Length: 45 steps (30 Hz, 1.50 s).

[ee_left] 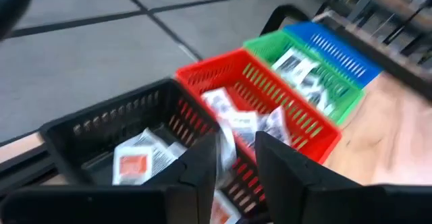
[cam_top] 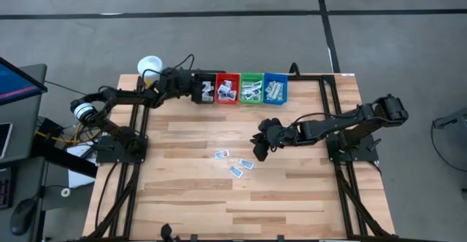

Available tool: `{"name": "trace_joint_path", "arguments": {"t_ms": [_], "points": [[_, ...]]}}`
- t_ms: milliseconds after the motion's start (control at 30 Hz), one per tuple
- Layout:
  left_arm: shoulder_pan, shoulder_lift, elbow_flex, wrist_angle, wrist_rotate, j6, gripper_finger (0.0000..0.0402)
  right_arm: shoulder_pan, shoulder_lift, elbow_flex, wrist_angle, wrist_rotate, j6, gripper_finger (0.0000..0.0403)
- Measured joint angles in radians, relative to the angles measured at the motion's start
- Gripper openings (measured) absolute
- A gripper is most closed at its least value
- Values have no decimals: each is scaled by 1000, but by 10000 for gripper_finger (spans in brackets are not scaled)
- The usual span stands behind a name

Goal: Pick & Place First Aid Supplies
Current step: Put the ointment pack into the black bin, then put the right ointment pack into the black bin

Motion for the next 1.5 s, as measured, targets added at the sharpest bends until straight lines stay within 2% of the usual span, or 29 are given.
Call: {"name": "trace_joint_path", "arguments": {"t_ms": [233, 533, 733, 900, 1067, 1500], "points": [[-24, 0, 0, -59, -61, 72, 125, 0, 0, 0, 6, -2, 0, 98], [-65, -10, 0, -67, -55, 60, 143, 33, 1, 0, 22, -2, 5, 98], [-130, -70, 0, -68, -7, 50, 141, 101, 80, 1, 83, -2, 7, 98], [-212, -137, 0, -66, 7, 50, 141, 154, 200, 0, 172, -7, 8, 98], [-315, -178, 0, -71, 9, 49, 137, 177, 281, 5, 177, -1, 42, 98], [-588, -169, -2, -73, 8, 41, 134, 190, 466, 49, 194, 19, 39, 98]]}}
